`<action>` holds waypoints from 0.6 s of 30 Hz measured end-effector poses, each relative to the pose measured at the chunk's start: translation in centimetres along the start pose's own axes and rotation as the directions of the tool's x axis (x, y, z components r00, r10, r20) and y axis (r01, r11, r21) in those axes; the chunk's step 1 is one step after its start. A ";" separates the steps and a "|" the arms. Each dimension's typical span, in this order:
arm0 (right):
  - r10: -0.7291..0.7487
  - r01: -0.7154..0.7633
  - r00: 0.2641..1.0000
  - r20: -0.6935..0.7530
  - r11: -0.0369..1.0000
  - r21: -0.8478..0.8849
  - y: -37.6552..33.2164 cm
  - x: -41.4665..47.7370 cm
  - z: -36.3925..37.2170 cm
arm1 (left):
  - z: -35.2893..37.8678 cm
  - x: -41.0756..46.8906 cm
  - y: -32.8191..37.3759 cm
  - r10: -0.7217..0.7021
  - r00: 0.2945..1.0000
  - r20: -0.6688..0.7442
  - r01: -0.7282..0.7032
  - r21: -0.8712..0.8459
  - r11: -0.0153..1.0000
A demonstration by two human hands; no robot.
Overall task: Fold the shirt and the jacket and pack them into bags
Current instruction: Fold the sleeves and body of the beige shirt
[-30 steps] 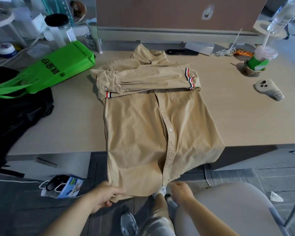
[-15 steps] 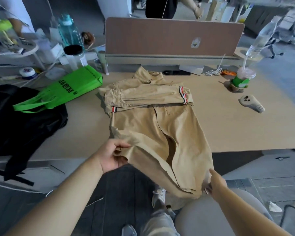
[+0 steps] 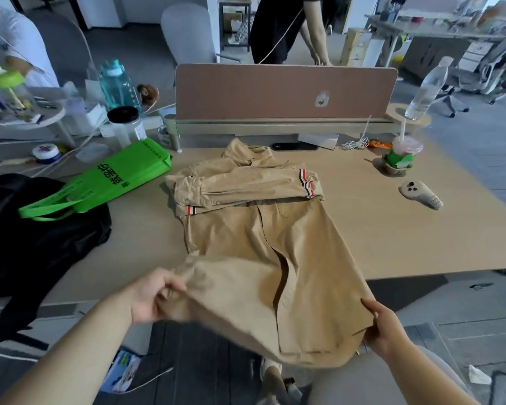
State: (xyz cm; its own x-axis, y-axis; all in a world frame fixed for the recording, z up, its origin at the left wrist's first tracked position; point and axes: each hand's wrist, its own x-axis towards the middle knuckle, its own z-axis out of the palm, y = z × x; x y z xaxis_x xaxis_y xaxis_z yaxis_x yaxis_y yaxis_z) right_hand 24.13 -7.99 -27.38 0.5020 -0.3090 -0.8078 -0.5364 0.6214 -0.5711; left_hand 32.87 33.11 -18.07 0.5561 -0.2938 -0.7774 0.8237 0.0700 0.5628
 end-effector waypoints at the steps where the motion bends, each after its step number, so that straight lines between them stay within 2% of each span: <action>1: -0.033 0.030 0.997 -0.070 0.999 -0.045 -0.3 0.1 -0.4 | -0.8 0.4 -1.4 -0.098 0.995 -0.022 0.099 0.088 0.991; 3: -0.090 0.072 0.977 -0.195 0.992 -0.101 -1.2 0.4 -0.8 | -1.8 0.2 -3.8 -0.248 0.967 -0.059 0.255 0.164 0.953; 4: -0.117 0.095 0.971 -0.211 0.989 -0.112 -1.7 0.4 -0.7 | -1.9 0.3 -4.7 -0.287 0.954 -0.090 0.299 0.160 0.941; 6: -0.145 0.136 0.972 -0.182 0.989 -0.065 -3.0 0.9 -0.2 | -2.4 1.1 -5.2 -0.264 0.950 -0.168 0.282 0.098 0.954; 9: -0.198 0.202 0.971 -0.136 0.979 0.016 -6.0 1.6 2.9 | -2.0 2.3 -2.8 -0.199 0.954 -0.224 0.191 -0.057 0.980; 11: -0.240 0.242 0.970 -0.049 0.970 0.037 -9.3 1.7 6.8 | -1.2 2.8 0.4 -0.111 0.964 -0.240 0.067 -0.186 0.980; 12: -0.264 0.263 0.964 0.019 0.964 0.045 -11.1 1.6 8.8 | -0.9 3.1 2.2 -0.045 0.963 -0.265 -0.037 -0.296 0.955; 14: -0.322 0.316 0.937 0.139 0.947 0.064 -14.3 1.7 12.4 | -0.6 3.7 5.8 0.120 0.944 -0.306 -0.273 -0.527 0.805; 15: -0.340 0.339 0.924 0.176 0.940 0.036 -15.6 1.9 13.9 | -0.5 4.1 7.2 0.191 0.928 -0.320 -0.351 -0.577 0.737; 16: -0.354 0.367 0.915 0.195 0.929 -0.034 -16.5 2.5 15.0 | -0.5 4.7 8.2 0.230 0.912 -0.339 -0.392 -0.556 0.733; 17: -0.381 0.413 0.906 0.187 0.891 -0.188 -16.9 3.1 16.0 | -0.4 5.6 8.7 0.239 0.894 -0.380 -0.403 -0.448 0.798; 18: -0.417 0.444 0.895 0.158 0.797 -0.409 -16.7 4.2 16.7 | -0.5 6.9 8.8 0.237 0.865 -0.443 -0.378 -0.265 0.887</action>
State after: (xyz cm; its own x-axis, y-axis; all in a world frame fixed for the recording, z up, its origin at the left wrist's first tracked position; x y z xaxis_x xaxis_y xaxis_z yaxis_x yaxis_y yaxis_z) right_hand 46.49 -7.69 -18.73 0.7802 -0.4223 -0.4615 -0.4824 0.0636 -0.8737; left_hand 43.97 32.20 -18.62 0.7251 0.1843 -0.6635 0.5497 0.4254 0.7189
